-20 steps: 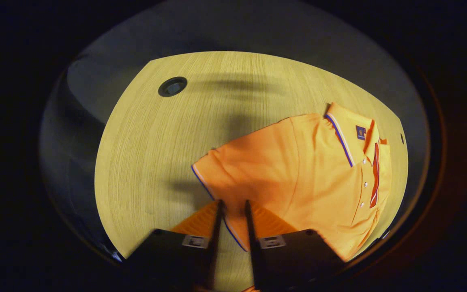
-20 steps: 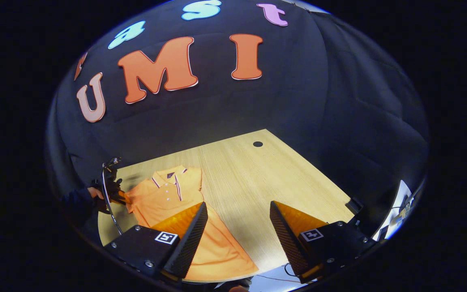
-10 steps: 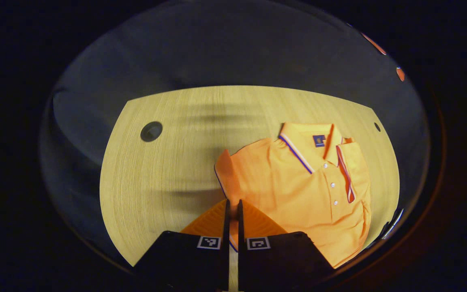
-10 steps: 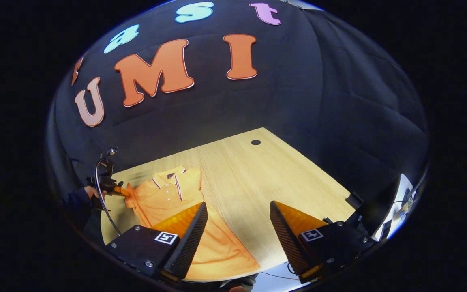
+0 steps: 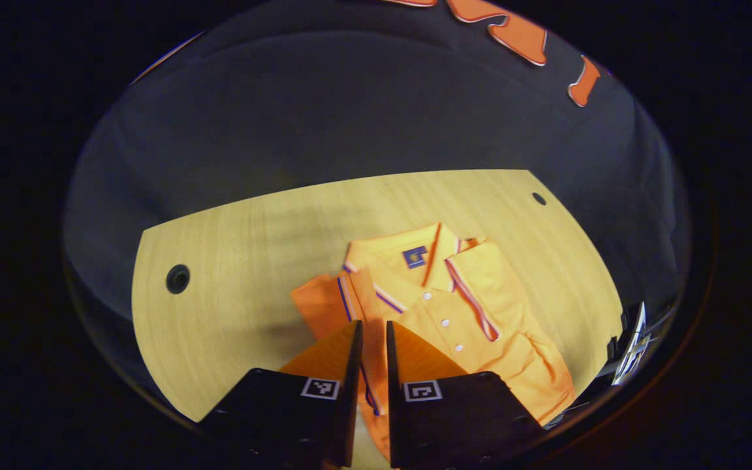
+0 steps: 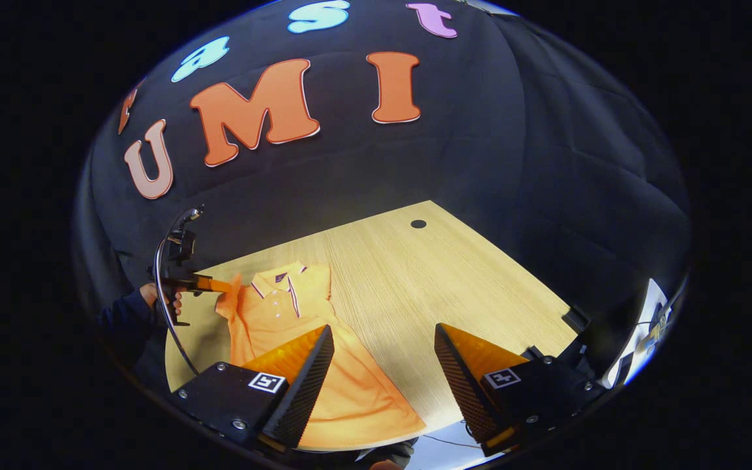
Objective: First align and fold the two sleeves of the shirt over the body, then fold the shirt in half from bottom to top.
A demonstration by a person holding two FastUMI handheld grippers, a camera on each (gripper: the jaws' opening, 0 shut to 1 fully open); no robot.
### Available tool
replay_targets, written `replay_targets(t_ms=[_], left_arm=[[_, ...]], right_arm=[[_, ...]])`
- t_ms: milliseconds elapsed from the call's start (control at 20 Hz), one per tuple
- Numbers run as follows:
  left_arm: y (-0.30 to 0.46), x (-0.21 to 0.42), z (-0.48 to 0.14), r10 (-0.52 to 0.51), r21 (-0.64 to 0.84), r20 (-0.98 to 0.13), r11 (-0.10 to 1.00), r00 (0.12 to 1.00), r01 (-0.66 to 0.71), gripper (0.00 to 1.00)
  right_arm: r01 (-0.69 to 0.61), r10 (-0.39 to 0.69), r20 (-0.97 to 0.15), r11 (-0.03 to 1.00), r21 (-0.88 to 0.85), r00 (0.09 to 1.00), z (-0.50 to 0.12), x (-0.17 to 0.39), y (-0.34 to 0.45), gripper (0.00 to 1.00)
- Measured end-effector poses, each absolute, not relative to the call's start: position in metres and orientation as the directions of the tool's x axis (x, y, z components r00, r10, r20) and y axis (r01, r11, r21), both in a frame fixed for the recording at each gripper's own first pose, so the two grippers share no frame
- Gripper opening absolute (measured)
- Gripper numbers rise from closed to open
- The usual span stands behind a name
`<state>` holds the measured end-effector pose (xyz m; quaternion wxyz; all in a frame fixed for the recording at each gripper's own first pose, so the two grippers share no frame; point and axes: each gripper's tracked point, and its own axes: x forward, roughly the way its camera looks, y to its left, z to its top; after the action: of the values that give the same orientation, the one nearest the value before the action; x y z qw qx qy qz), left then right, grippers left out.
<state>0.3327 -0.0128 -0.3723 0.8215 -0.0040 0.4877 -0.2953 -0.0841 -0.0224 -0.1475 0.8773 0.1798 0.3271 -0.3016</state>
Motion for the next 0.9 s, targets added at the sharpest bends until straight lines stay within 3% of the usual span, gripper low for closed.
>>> replay_targets(t_ms=[50,200,300,500,550,600,900], left_arm=[[-0.021,0.328,-0.363,-0.525,-0.321,-0.780,0.803,0.340,0.503,0.25],[-0.033,0.320,-0.354,-0.567,-0.343,-0.752,0.773,0.337,0.534,0.65],[-0.027,0.317,-0.354,-0.557,-0.326,-0.750,0.781,0.357,0.533,0.86],[-0.007,0.306,-0.333,-0.549,-0.319,-0.708,0.810,0.445,0.491,0.87],[-0.001,0.301,-0.323,-0.549,-0.318,-0.690,0.815,0.472,0.484,0.96],[0.006,0.298,-0.312,-0.540,-0.305,-0.672,0.826,0.508,0.474,0.98],[0.048,0.257,-0.226,-0.477,-0.217,-0.490,0.878,0.730,0.427,0.98]], right_arm=[[0.654,-0.415,-0.684,0.747,0.121,0.600,-0.149,-0.086,-0.022,0.94],[0.671,-0.426,-0.689,0.732,0.118,0.586,-0.150,-0.096,-0.021,0.95],[0.676,-0.434,-0.684,0.728,0.117,0.586,-0.150,-0.098,-0.020,0.94],[0.668,-0.442,-0.667,0.735,0.115,0.600,-0.155,-0.097,-0.022,0.94],[0.660,-0.440,-0.656,0.741,0.121,0.614,-0.155,-0.093,-0.023,0.94],[0.650,-0.436,-0.645,0.750,0.124,0.627,-0.156,-0.090,-0.024,0.94],[0.517,-0.383,-0.519,0.844,0.140,0.765,-0.142,-0.072,-0.017,0.95]])
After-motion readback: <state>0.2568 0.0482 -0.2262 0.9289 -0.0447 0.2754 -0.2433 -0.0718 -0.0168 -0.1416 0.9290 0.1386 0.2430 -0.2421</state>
